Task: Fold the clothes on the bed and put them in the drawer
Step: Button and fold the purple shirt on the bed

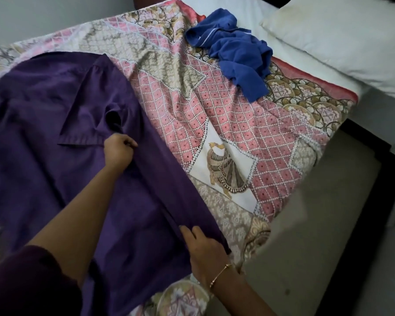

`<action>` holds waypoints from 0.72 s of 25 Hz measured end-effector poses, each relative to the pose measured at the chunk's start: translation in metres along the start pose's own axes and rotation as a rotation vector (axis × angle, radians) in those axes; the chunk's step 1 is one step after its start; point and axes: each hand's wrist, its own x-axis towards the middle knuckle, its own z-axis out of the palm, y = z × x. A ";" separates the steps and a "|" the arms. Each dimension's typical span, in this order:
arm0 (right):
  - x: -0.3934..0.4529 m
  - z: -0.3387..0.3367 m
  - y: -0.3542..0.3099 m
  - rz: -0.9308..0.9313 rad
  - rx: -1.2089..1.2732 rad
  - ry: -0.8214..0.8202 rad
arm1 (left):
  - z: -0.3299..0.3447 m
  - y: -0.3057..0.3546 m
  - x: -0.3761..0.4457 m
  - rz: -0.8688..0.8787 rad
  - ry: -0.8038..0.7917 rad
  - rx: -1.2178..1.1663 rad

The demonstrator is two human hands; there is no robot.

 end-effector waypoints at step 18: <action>-0.033 -0.007 0.040 0.217 0.952 0.116 | 0.014 0.010 -0.126 -0.476 -0.159 -0.487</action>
